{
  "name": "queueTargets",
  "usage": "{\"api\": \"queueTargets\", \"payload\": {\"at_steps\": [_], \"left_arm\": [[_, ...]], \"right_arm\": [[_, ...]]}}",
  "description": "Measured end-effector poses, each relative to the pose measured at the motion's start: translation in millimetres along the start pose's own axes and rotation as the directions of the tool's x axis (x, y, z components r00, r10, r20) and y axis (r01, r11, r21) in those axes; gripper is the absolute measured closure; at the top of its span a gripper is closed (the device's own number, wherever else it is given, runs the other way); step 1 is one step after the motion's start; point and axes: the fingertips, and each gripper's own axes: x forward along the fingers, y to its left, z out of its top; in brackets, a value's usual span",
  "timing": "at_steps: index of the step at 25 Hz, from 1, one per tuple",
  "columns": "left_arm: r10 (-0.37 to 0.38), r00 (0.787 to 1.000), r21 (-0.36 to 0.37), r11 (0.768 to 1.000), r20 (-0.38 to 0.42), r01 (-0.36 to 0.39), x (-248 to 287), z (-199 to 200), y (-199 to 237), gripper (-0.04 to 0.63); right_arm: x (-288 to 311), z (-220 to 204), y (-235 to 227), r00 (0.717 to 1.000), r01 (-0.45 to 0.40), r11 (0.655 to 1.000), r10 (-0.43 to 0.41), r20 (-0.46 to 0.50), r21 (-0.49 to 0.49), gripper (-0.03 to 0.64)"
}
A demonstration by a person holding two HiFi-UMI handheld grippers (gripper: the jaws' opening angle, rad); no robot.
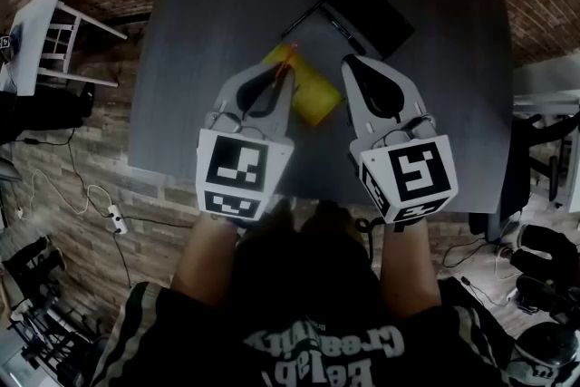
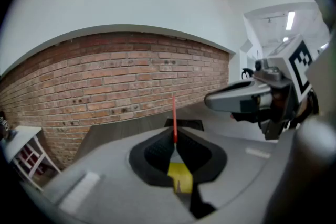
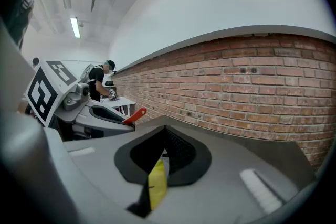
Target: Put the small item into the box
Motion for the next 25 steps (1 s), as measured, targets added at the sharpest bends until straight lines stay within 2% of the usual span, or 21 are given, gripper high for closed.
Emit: {"api": "queueTargets", "payload": {"at_steps": [25], "left_arm": [[-0.029,0.994,-0.053,0.998,-0.105,0.023,29.8,-61.1,-13.3,0.581]], "right_arm": [[16.8,-62.7,-0.8,0.996,-0.044,0.997,0.048,-0.074,0.062,0.611]]}}
